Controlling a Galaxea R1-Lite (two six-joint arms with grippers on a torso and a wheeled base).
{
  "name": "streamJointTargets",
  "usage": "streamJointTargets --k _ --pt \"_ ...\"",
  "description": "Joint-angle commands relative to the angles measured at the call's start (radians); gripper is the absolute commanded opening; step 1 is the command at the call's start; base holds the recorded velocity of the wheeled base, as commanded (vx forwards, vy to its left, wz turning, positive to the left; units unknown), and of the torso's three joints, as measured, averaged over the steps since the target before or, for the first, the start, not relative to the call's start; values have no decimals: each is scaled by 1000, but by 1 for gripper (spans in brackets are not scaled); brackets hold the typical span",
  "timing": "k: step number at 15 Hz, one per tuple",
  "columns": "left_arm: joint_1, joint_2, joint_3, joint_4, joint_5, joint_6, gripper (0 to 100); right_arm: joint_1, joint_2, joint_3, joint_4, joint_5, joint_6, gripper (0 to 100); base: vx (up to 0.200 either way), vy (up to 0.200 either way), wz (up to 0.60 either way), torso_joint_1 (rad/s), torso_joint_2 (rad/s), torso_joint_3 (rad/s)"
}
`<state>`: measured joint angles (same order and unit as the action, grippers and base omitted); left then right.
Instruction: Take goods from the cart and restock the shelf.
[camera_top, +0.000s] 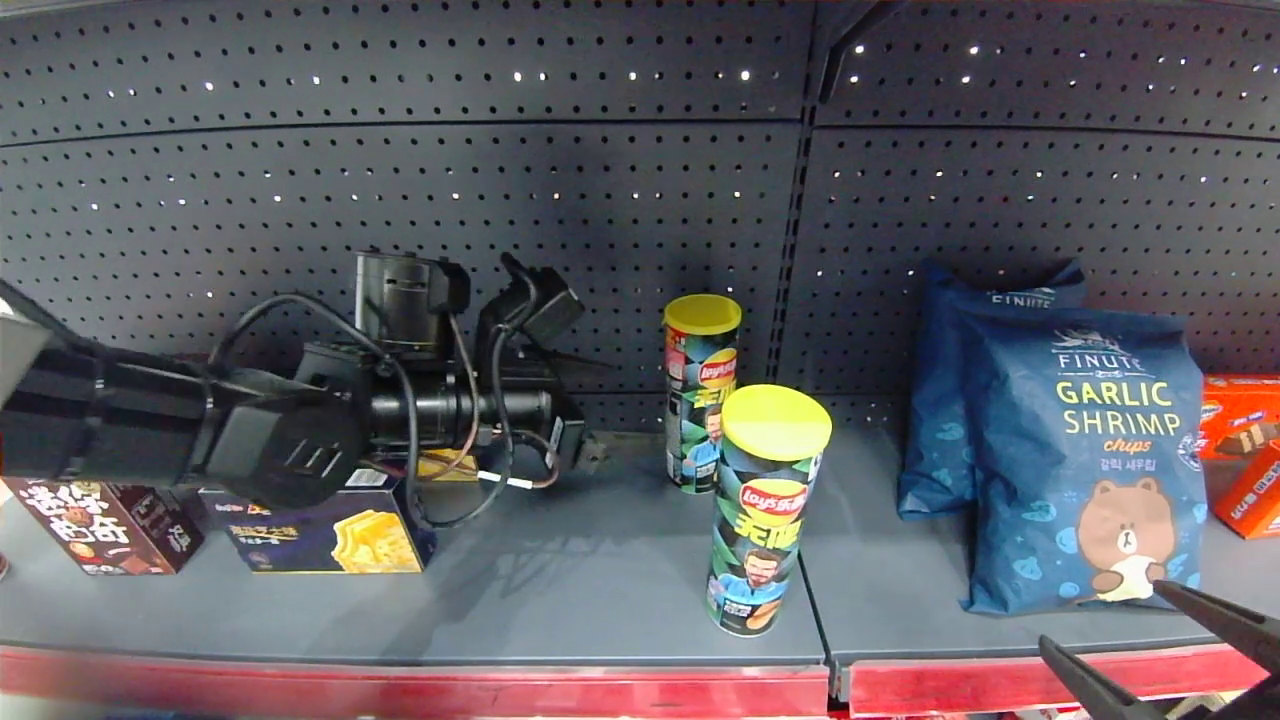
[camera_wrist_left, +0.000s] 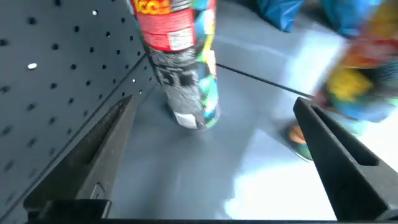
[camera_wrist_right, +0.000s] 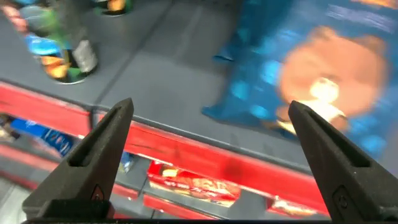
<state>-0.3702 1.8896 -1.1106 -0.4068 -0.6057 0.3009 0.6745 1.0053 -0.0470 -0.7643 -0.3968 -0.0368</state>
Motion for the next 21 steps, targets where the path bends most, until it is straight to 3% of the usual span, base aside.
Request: streamJointTargets --k 1,2,5,7,10,13,15,17,21 --pt "2 -142 92 0 34 -5 100 23 96 -68 -1 -4 -2 100 0 0 0 0 0 0" --pt "2 -195 135 0 84 -5 100 13 144 -139 -1 -5 0 100 0 0 0 0 0 0" --pt "4 -299 221 2 126 -6 100 -9 263 -271 0 -4 2 100 0 0 0 0 0 0" --pt "2 -369 311 2 198 -6 100 -18 340 -297 -3 10 3 100 0 0 0 0 0 0" --pt "-12 -465 436 3 253 -5 100 -21 460 -363 0 15 5 100 0 0 0 0 0 0" --pt "-50 -472 451 -1 302 -6 100 -10 592 -459 0 15 5 100 0 0 0 0 0 0" --pt "-50 -469 445 -37 302 -9 100 -1 635 -484 -1 15 5 100 0 0 0 0 0 0" --pt "-53 -446 465 -116 300 -35 100 14 673 -493 -4 13 6 100 0 0 0 0 0 0" --pt "-53 -448 514 -139 297 -37 100 25 679 -482 -4 13 6 100 0 0 0 0 0 0"
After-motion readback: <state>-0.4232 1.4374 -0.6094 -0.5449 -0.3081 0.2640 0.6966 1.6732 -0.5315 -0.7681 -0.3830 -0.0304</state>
